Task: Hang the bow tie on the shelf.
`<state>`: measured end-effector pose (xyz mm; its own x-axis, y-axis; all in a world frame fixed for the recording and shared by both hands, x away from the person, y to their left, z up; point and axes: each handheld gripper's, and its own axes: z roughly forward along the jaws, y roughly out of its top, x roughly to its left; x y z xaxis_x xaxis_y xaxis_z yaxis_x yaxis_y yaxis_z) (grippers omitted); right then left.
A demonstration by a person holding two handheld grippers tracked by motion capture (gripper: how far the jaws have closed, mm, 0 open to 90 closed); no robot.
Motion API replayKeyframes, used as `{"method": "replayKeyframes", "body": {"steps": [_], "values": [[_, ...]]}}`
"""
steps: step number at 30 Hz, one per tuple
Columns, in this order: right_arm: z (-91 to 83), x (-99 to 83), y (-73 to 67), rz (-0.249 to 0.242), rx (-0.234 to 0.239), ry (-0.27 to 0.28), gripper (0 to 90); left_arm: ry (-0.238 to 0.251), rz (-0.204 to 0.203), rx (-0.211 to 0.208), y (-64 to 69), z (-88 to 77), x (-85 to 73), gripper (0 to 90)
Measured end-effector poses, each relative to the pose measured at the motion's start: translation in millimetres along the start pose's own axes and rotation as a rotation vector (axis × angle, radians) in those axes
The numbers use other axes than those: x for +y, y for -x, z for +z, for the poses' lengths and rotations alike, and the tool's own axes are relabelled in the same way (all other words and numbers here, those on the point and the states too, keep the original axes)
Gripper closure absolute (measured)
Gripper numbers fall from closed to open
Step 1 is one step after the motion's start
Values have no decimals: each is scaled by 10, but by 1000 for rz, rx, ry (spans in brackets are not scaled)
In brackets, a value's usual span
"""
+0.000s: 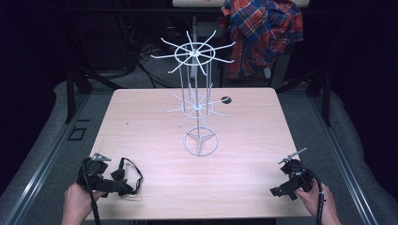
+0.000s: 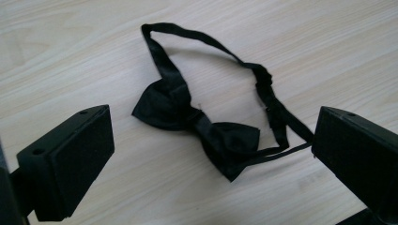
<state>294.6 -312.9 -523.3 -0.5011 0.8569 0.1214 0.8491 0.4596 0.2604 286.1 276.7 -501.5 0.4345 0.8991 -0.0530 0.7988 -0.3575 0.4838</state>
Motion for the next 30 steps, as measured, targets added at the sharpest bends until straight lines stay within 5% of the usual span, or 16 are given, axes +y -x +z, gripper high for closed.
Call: {"method": "replayKeyframes", "body": {"steps": [15, 20, 30], "values": [[0, 18, -30, -12, -1, -9, 16, -42, 72, 9, 216, 99, 72, 0], [-6, 17, -30, -15, 7, 5, 15, -101, 102, 63, 319, 199, 103, 0], [6, 24, -49, -18, 6, 2, 15, -181, 163, 59, 496, 378, 163, 1]]}}
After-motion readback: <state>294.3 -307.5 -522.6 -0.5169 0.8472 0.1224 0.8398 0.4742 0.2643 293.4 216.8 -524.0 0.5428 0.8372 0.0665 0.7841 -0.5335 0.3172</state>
